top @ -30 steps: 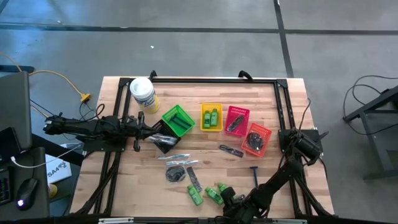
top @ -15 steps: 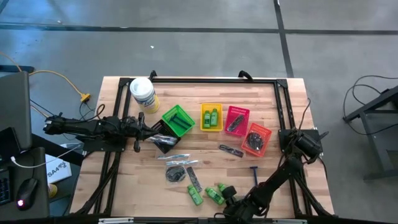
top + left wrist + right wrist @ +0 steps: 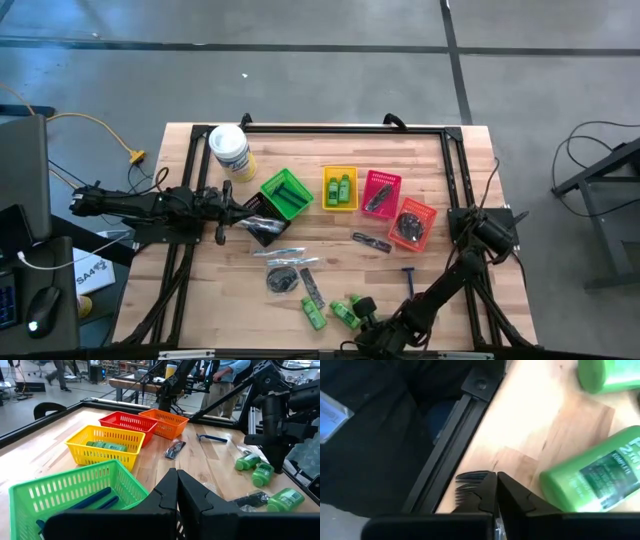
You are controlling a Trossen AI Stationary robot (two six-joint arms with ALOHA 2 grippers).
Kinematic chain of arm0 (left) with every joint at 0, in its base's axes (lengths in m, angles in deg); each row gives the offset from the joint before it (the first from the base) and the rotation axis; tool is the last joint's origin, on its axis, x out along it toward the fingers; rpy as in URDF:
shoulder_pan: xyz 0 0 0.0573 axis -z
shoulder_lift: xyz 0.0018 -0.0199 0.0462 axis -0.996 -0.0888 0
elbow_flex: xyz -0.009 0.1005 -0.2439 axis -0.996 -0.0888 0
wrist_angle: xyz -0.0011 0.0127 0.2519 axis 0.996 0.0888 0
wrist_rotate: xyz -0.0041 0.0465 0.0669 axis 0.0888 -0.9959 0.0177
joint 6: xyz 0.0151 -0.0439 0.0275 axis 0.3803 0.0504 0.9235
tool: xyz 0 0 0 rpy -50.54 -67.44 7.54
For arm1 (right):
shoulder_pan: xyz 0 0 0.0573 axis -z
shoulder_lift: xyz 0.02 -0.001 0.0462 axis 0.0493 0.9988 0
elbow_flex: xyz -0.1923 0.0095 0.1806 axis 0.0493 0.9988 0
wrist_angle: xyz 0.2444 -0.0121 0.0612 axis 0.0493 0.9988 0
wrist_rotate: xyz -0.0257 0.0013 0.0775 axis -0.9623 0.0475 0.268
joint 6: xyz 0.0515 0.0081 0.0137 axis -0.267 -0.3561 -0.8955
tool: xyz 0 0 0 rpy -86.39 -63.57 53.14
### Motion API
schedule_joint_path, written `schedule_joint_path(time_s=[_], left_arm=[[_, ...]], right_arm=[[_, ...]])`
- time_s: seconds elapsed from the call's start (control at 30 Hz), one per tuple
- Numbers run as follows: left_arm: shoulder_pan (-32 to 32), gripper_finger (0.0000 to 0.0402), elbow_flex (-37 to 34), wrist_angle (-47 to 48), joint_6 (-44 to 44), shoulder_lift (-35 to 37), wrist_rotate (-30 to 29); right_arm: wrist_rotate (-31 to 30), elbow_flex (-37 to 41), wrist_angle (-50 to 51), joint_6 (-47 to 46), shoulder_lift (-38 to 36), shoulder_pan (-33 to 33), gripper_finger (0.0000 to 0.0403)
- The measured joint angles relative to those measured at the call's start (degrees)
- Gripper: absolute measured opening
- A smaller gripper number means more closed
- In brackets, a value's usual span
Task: Pick & Place Travel size toiletries
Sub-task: Put the bottom black hair comb into the red bin
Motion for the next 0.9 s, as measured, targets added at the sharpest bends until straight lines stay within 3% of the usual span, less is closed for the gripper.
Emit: schedule_joint_path(time_s=[0.4,0.6,0.77,0.9], left_arm=[[0.00,0.0000,0.00,0.23,0.00,0.00,0.00],[0.00,0.0000,0.07,1.00,0.00,0.00,0.00],[0.00,0.0000,0.07,1.14,0.00,0.00,0.00],[0.00,0.0000,0.09,1.27,0.00,0.00,0.00]], right_arm=[[-1.14,-1.82,7.37,2.31,-4.49,-1.42,0.0002],[-1.11,-2.50,6.23,-1.94,-7.46,-2.82,0.0006],[-3.59,-4.15,10.12,-6.19,-10.60,-4.71,0.0042],[-1.20,-4.05,20.53,-15.55,-10.99,-5.17,0.0106]])
